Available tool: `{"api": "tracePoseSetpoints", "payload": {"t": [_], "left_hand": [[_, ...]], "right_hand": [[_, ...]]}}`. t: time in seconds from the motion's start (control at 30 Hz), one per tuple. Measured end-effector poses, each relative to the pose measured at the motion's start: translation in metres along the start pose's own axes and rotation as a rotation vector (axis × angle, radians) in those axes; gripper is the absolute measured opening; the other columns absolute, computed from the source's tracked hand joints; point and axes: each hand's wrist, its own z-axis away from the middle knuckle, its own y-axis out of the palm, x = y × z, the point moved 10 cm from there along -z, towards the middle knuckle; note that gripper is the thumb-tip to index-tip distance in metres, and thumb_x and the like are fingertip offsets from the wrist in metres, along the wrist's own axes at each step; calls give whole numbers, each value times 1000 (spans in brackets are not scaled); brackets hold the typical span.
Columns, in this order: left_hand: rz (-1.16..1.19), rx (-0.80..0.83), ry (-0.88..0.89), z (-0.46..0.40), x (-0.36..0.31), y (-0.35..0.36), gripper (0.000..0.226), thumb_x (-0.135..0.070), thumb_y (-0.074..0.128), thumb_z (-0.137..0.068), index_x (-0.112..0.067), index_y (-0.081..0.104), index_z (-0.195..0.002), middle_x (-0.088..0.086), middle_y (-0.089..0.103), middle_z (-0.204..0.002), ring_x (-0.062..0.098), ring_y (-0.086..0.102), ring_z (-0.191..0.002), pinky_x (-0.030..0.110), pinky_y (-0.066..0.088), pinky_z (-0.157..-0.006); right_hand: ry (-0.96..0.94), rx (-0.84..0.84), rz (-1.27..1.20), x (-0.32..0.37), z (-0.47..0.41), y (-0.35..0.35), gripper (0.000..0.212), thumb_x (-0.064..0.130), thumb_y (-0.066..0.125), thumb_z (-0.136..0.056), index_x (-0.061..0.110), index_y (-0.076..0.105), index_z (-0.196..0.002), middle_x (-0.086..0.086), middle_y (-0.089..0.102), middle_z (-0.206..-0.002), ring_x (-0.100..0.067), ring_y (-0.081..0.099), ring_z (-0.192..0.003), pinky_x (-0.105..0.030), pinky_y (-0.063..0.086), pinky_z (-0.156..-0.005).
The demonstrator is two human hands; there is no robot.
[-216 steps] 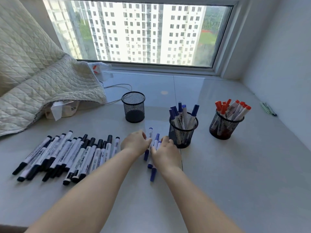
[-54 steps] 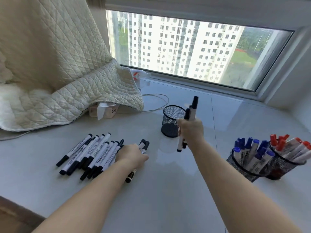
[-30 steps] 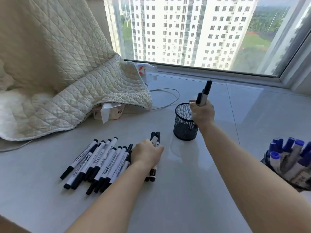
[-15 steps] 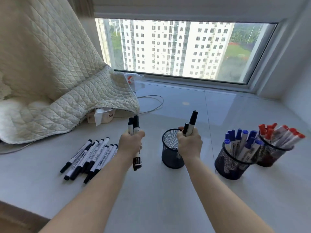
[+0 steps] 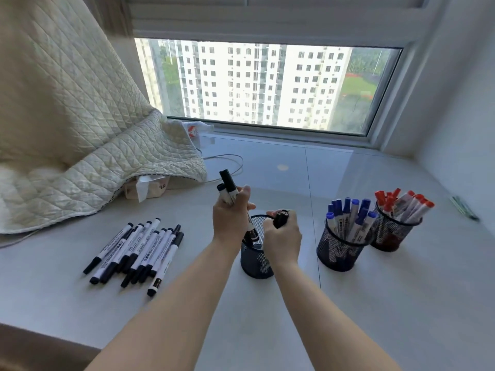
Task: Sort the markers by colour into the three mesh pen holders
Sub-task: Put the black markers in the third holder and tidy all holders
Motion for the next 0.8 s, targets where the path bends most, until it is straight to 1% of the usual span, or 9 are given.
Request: {"api": "tracePoseSetpoints", "payload": {"t": [0.1,0.2,0.27,0.33,0.43,0.53,0.63,0.7,0.8], "left_hand": [[-63,-23,-60,6,23,0,21,-25,63,-86,-17,51,-70,-2,54,-60,7,57,-53,23,43,-51],[-103,-5,-47,10,32,1,23,-25,61,-87,-10,49,-74,5,51,-65,14,50,-54,24,42,-51],[-84,19,-40,10,35,3,22,-22,61,-88,-6,48,-82,4,47,-62,9,47,-46,18,39,-42],[-76,27,-40,10,37,4,17,-20,61,-88,-9,48,-83,1,46,-62,4,45,-41,16,38,-39],[-132,13,-30,9,42,8,18,-19,64,-84,-19,46,-83,-2,46,-68,8,48,-54,20,42,-51],[-184,19,-14,9,43,16,24,-19,66,-81,-23,46,-93,-4,51,-71,15,53,-64,29,46,-63],[-328,-15,68,11,35,14,35,-21,67,-80,-30,42,-102,-10,56,-71,15,57,-71,20,44,-63],[-334,-8,106,12,29,13,45,-26,67,-80,-37,38,-113,-9,59,-76,12,60,-74,15,42,-63],[-429,39,198,10,17,19,47,-30,62,-84,-41,38,-124,2,58,-91,19,59,-80,28,47,-71]], "right_hand": [[-20,-10,18,1,1,-2,8,19,54,-85,22,47,-88,10,53,-70,-20,54,-68,-28,38,-63],[-18,-12,19,0,1,-1,9,23,53,-87,21,46,-91,5,58,-76,-22,55,-73,-31,42,-68],[-31,-11,23,0,0,-1,9,25,53,-88,21,45,-92,4,59,-81,-23,55,-75,-30,42,-68],[-49,-2,42,1,-1,-2,10,25,53,-88,22,44,-91,6,58,-78,-22,55,-74,-29,39,-67],[-45,-2,77,-1,-6,-6,10,25,53,-87,21,44,-91,8,54,-73,-22,55,-72,-30,41,-65],[-37,-14,85,0,-12,-14,15,23,54,-86,16,46,-97,4,55,-75,-25,57,-74,-31,44,-66],[-61,3,130,3,-12,-17,20,22,54,-86,18,43,-102,1,59,-83,-25,60,-77,-30,45,-66],[-109,4,141,8,-10,-19,27,20,54,-86,22,40,-109,7,59,-91,-21,59,-81,-30,44,-70],[-240,-51,143,22,-7,-28,43,15,54,-86,29,37,-123,16,51,-108,-9,51,-84,-25,38,-72]]}}
